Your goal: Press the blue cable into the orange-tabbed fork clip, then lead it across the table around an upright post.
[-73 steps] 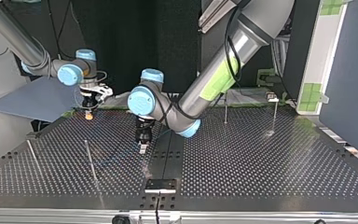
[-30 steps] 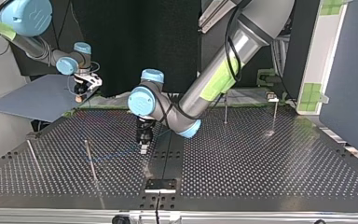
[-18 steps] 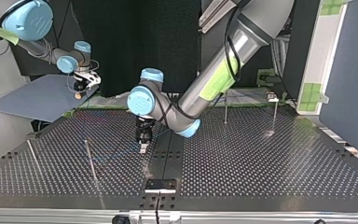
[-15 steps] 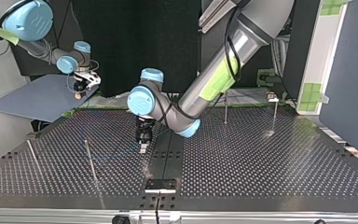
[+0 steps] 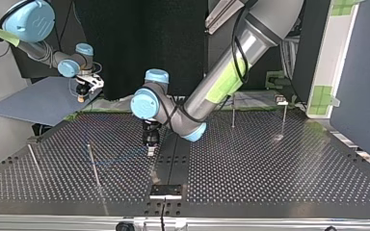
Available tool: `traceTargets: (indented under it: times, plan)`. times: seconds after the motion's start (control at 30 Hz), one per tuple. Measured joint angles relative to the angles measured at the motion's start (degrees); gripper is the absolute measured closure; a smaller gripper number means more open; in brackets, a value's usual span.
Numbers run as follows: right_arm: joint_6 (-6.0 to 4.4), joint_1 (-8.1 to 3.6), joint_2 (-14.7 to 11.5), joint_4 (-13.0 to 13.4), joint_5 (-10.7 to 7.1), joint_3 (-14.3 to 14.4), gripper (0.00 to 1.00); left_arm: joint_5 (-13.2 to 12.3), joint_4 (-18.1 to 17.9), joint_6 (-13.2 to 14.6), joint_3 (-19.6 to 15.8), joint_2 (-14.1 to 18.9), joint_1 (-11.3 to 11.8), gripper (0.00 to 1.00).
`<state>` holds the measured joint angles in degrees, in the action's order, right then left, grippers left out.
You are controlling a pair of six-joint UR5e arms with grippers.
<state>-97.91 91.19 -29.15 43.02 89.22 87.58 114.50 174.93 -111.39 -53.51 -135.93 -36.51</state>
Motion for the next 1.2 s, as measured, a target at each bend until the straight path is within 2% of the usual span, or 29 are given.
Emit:
traceTargets:
  times: [0.27, 0.6, 0.77, 0.9, 1.2]
  plan:
    - [-0.19, -0.1, 0.0, 0.0, 0.02, 0.0, 1.0, 0.8, 1.0, -3.9, 0.0, 0.5, -0.8, 0.0]
    - [-0.2, -0.22, 0.0, -0.1, 0.0, 0.0, 1.0, 5.1, 0.0, -9.6, 0.0, 2.1, -1.1, 0.0]
    - [-0.2, -0.24, 0.0, -0.2, 0.0, 0.0, 1.0, 5.0, 0.2, -12.1, 0.0, 2.2, -1.2, 0.0]
    - [-0.21, -0.24, 0.0, -0.2, 0.0, 0.0, 1.0, 3.7, 0.5, -13.6, 0.0, 2.2, -1.7, 0.0]
    - [-0.19, -0.23, 0.0, -0.3, -0.17, 0.0, 1.0, 2.9, 1.6, -13.8, 0.0, 2.7, -2.6, 0.0]
